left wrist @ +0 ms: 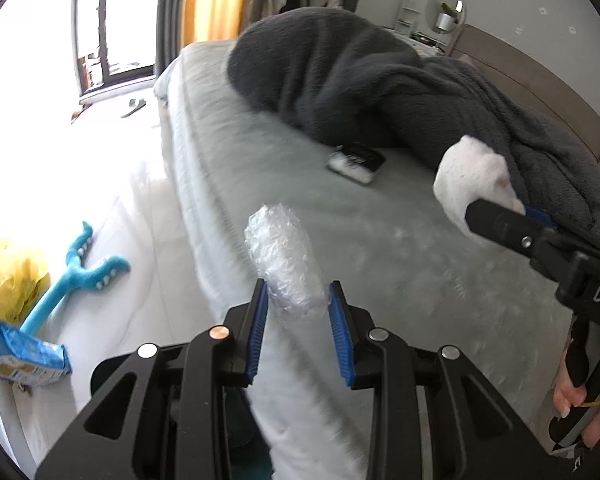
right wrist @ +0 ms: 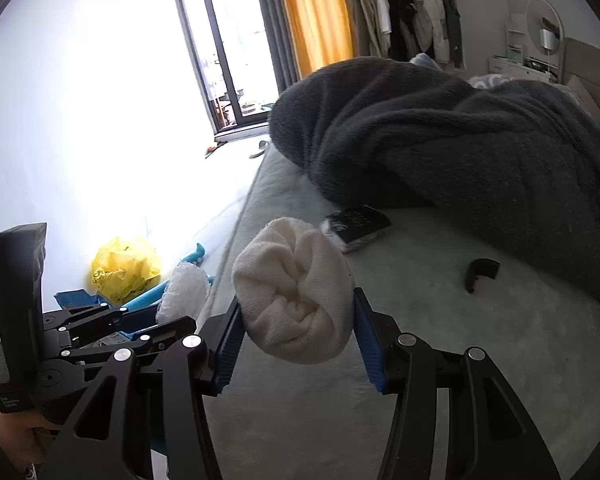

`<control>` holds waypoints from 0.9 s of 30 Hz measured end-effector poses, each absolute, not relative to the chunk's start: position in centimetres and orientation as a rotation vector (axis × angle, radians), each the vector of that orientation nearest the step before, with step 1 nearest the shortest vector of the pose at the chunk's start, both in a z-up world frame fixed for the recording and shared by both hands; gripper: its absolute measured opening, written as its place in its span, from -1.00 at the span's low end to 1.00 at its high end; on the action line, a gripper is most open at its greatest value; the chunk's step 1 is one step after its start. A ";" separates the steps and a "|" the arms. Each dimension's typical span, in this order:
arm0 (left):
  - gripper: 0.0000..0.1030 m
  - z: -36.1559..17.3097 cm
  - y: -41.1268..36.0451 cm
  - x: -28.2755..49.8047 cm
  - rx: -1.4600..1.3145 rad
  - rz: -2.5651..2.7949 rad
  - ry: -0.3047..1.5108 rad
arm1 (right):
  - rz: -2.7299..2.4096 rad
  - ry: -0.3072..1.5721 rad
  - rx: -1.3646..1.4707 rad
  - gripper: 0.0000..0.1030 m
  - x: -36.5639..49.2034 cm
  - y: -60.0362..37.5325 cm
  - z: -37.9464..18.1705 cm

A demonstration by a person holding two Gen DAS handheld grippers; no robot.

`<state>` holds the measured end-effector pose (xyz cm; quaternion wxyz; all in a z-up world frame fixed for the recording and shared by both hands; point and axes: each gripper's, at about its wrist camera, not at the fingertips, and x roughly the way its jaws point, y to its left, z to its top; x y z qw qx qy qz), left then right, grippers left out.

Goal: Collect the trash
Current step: 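Carry the cloth and bubble-wrap roll in both tools to the bin, then open the left tool over the bin to drop the bubble-wrap roll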

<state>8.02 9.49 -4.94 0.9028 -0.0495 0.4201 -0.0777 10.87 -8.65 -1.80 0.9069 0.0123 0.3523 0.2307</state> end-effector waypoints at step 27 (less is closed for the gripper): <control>-0.35 -12.5 22.1 4.8 -0.255 -0.006 1.177 | 0.692 0.716 -0.165 0.02 8.2 5.9 -2.8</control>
